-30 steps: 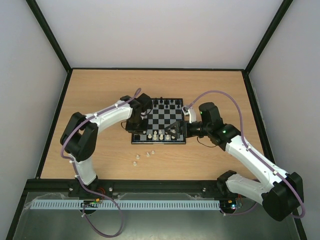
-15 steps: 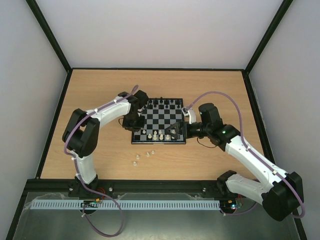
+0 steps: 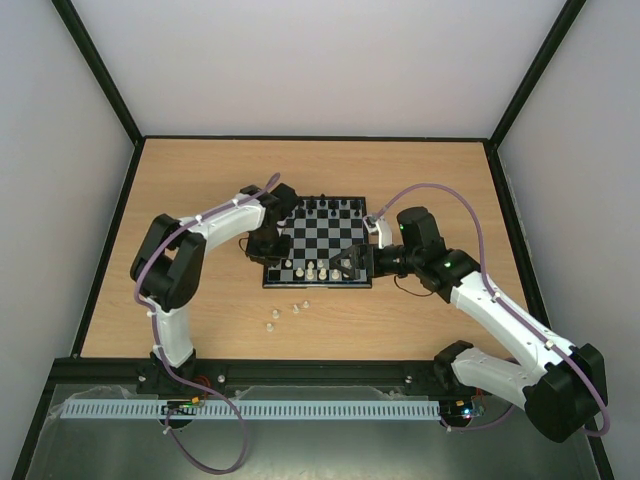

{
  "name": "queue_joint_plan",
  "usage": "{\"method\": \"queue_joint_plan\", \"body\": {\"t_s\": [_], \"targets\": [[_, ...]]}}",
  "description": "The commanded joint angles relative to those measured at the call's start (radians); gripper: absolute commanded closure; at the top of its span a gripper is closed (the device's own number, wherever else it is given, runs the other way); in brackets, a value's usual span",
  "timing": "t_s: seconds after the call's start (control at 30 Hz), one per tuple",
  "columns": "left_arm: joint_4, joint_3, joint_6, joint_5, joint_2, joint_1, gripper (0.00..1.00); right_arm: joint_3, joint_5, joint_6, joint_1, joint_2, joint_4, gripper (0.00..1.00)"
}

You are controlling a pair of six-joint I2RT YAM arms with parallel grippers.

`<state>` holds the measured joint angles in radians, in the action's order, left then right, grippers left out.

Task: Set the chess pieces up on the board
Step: Place the chess piece on the chessboard.

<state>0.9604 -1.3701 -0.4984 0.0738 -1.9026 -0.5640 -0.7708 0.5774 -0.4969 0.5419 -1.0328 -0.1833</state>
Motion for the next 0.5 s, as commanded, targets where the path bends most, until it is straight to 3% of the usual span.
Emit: {"method": "queue_joint_plan", "body": {"t_s": [0.0, 0.47], "targets": [[0.023, -0.013, 0.013, -0.006, -0.017, 0.006, 0.98, 0.013, 0.022, 0.015, -0.001, 0.014, -0.016, 0.01], [0.027, -0.042, 0.018, -0.008, -0.029, 0.007, 0.96, 0.016, 0.029, 0.015, -0.001, 0.020, -0.016, 0.01]]}}
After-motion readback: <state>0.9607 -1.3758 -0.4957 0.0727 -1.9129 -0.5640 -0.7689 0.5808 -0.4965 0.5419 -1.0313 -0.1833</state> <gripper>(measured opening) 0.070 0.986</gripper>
